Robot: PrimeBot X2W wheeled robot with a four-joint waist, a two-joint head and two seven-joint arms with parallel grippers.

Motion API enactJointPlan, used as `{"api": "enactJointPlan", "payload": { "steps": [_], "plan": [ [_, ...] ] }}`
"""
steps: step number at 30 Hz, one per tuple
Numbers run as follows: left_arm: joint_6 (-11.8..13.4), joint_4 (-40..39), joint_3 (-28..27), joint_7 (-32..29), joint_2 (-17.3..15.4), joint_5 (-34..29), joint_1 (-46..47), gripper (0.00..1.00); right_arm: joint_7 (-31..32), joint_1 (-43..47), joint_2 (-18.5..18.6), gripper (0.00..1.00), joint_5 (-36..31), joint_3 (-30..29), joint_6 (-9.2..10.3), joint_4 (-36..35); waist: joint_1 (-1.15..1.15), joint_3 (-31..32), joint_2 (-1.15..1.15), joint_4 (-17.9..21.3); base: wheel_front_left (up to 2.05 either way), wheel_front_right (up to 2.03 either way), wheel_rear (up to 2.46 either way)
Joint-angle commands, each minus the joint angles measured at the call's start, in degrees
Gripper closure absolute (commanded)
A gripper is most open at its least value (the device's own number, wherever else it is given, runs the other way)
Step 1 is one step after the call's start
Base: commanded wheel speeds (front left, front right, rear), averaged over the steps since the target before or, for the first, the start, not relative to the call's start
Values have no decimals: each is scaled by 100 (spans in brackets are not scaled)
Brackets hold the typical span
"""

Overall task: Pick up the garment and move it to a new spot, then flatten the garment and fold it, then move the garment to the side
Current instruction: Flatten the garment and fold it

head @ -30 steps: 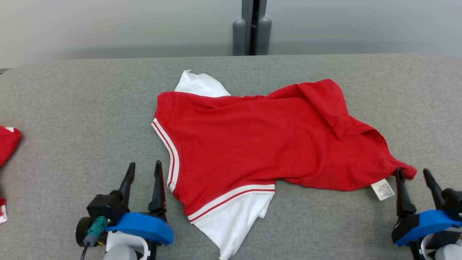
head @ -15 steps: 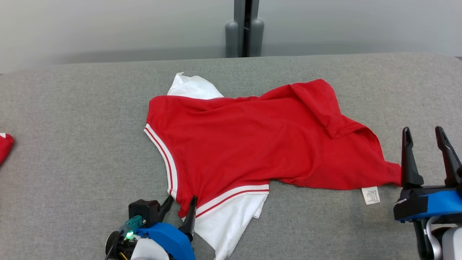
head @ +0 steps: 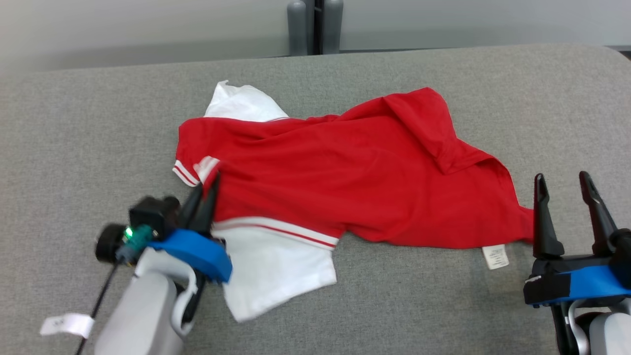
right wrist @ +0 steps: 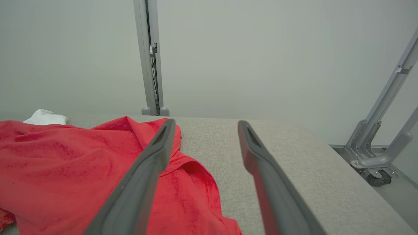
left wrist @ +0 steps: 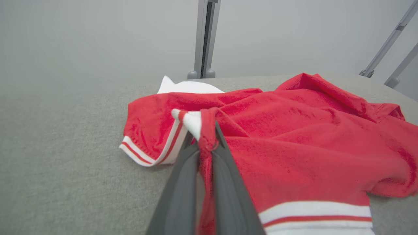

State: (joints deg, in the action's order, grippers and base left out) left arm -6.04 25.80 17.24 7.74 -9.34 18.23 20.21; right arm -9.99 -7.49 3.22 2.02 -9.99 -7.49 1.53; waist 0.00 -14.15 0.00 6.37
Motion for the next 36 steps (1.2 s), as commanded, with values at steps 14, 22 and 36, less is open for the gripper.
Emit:
{"api": "enactJointPlan", "payload": {
  "steps": [14, 22, 36],
  "plan": [
    [-48, 987, -211, 522, -205, 112, 984, 0, -486, -109, -34, 0, -34, 247, -1, 788, 0, -35, 0, 137, 0, 0, 0],
    [-81, 493, -291, 746, 75, 216, 322, 0, -529, -38, -34, 0, -138, 270, -1, 1011, 0, 321, 0, -116, 0, 0, 0],
    [-32, -296, -427, 752, 574, 190, -1299, 0, -529, 371, -32, 0, 232, 580, -1, 1385, 0, 1046, 0, -557, 0, 0, 0]
  ]
}}
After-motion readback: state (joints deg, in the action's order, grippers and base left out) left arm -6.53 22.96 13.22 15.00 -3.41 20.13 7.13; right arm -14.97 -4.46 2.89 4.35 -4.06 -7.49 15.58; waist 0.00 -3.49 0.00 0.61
